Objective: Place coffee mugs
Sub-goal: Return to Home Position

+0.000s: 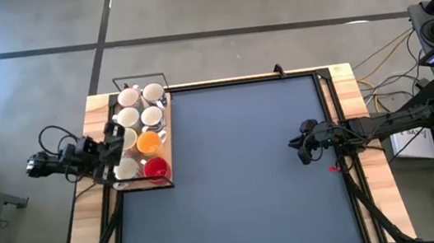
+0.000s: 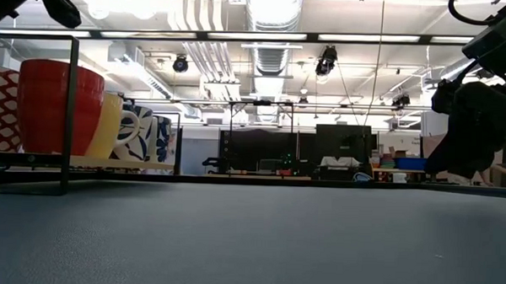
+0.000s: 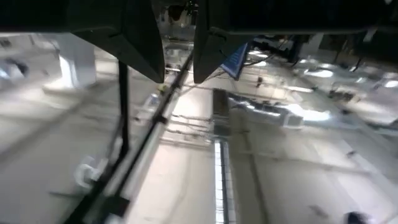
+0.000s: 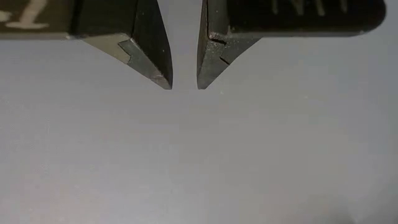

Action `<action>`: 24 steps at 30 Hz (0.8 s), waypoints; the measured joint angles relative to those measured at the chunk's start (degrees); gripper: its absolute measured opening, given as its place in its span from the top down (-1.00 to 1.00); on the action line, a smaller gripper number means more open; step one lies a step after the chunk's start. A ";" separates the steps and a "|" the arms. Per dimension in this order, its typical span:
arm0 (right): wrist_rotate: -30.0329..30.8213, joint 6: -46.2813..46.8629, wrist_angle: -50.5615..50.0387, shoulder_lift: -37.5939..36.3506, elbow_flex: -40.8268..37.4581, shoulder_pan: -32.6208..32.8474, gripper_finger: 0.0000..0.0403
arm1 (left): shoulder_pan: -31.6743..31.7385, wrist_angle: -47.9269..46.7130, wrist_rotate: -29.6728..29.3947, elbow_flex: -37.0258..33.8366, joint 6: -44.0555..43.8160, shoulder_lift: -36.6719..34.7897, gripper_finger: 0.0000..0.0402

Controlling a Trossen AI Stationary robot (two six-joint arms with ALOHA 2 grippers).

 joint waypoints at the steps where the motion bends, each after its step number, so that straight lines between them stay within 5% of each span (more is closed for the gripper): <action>1: 0.00 0.00 -0.01 0.00 0.00 -0.01 0.69 | 0.00 0.06 -2.44 0.30 -2.08 -0.02 0.66; 6: 0.00 0.00 -0.01 0.00 0.00 0.00 0.69 | 0.07 -0.21 -25.58 1.77 -7.87 0.02 0.66; 10: 0.01 0.00 0.01 -0.01 0.00 -0.01 0.69 | 0.07 -0.19 -36.23 2.42 -9.00 0.00 0.66; 24: -0.02 0.00 0.00 0.00 0.00 -0.01 0.69 | 0.00 4.88 -37.16 2.57 -0.51 -0.04 0.66</action>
